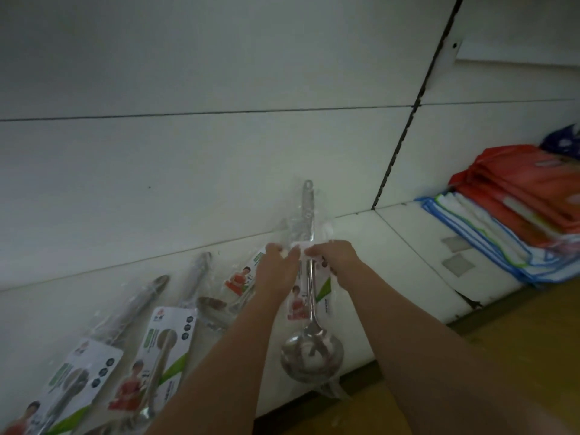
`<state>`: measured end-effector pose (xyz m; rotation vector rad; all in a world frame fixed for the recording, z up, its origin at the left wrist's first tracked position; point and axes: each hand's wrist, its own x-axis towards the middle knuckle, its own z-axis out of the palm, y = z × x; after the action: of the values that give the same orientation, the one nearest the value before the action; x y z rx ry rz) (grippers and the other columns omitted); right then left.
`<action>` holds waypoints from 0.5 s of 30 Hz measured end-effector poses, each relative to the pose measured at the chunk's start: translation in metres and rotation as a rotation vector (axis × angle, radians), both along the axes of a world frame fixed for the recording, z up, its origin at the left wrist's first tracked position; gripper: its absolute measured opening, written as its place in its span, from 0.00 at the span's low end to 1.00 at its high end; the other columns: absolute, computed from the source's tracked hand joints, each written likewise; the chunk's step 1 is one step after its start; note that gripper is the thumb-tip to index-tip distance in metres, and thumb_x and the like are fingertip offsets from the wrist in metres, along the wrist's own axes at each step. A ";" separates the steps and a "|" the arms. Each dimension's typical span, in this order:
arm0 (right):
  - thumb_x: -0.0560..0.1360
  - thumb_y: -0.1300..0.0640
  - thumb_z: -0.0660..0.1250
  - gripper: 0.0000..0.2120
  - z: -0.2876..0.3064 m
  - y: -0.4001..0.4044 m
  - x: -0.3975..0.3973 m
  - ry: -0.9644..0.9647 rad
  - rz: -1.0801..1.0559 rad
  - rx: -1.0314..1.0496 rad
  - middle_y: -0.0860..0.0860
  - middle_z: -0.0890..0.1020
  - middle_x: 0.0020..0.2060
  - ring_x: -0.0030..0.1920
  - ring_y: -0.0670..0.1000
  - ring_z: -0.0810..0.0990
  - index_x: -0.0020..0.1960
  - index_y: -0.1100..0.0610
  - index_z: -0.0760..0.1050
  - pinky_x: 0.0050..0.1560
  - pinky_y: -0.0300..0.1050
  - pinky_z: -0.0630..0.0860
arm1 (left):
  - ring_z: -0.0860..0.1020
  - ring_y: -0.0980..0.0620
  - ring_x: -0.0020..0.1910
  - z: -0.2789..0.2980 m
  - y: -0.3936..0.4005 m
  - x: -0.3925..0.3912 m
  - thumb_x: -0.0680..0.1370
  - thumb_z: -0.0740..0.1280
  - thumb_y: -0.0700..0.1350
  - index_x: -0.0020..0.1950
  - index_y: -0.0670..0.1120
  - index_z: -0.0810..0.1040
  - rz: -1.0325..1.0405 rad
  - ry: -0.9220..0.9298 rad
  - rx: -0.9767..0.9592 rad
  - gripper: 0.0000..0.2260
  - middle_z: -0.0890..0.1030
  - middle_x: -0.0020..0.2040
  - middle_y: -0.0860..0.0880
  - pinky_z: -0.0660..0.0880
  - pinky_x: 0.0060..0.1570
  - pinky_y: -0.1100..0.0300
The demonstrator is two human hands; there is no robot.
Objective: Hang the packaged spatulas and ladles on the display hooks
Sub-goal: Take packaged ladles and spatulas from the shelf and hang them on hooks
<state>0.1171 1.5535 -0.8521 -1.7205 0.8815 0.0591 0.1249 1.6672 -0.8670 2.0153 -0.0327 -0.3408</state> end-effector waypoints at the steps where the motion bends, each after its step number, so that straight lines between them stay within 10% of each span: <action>1: 0.71 0.62 0.72 0.10 0.005 0.001 -0.004 -0.009 0.045 0.010 0.53 0.75 0.33 0.33 0.49 0.73 0.50 0.64 0.75 0.35 0.40 0.72 | 0.72 0.43 0.63 0.006 -0.001 0.000 0.79 0.60 0.52 0.70 0.43 0.64 0.045 -0.058 -0.077 0.23 0.72 0.65 0.41 0.69 0.61 0.52; 7: 0.69 0.64 0.71 0.14 0.042 0.026 -0.021 -0.043 0.270 0.093 0.55 0.79 0.46 0.44 0.52 0.77 0.55 0.62 0.78 0.43 0.40 0.72 | 0.71 0.43 0.66 0.063 0.015 -0.005 0.80 0.59 0.53 0.76 0.52 0.53 0.218 -0.296 -0.305 0.27 0.69 0.68 0.40 0.68 0.65 0.49; 11: 0.70 0.65 0.70 0.08 0.072 0.040 -0.028 -0.135 0.332 0.088 0.56 0.80 0.43 0.39 0.51 0.78 0.49 0.62 0.77 0.42 0.40 0.74 | 0.78 0.46 0.50 0.080 0.041 -0.008 0.80 0.60 0.49 0.74 0.52 0.58 0.137 -0.300 -0.238 0.23 0.79 0.52 0.42 0.71 0.46 0.61; 15: 0.71 0.66 0.70 0.34 0.090 0.046 -0.027 -0.333 0.318 0.043 0.54 0.78 0.43 0.39 0.50 0.78 0.70 0.49 0.60 0.43 0.43 0.74 | 0.73 0.54 0.36 0.092 0.056 -0.009 0.80 0.61 0.45 0.69 0.49 0.65 0.113 -0.350 -0.180 0.18 0.75 0.37 0.50 0.67 0.34 0.65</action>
<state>0.0898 1.5999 -0.7618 -1.7525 0.3568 0.0020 0.1156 1.7230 -0.7748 1.8663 -0.1615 0.0869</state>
